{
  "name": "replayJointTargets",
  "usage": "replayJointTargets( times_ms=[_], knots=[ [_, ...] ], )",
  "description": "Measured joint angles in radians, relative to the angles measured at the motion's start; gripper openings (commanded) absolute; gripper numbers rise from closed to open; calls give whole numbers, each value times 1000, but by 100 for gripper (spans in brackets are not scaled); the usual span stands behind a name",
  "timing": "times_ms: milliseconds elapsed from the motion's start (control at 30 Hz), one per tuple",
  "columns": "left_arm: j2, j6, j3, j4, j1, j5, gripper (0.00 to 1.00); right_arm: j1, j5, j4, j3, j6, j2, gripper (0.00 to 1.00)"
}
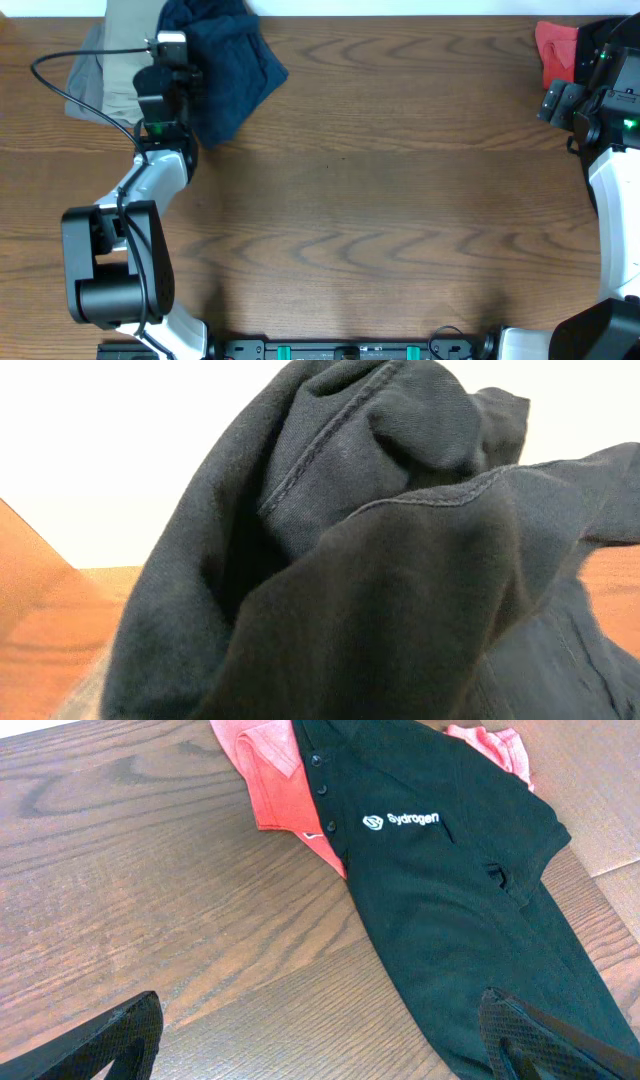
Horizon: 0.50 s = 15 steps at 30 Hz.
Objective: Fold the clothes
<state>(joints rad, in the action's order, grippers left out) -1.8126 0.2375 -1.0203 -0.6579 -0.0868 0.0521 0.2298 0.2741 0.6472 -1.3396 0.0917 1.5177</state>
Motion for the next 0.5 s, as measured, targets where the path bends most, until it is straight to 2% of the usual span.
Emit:
replayJointTargets(
  times_ms=[167, 500],
  knots=[
    [-74, 43, -84, -51, -31, 0, 17, 0, 0, 0, 0, 0, 0, 99],
    [-272, 247, -243, -72, -50, 28, 17, 0, 0, 0, 0, 0, 0, 99]
  ],
)
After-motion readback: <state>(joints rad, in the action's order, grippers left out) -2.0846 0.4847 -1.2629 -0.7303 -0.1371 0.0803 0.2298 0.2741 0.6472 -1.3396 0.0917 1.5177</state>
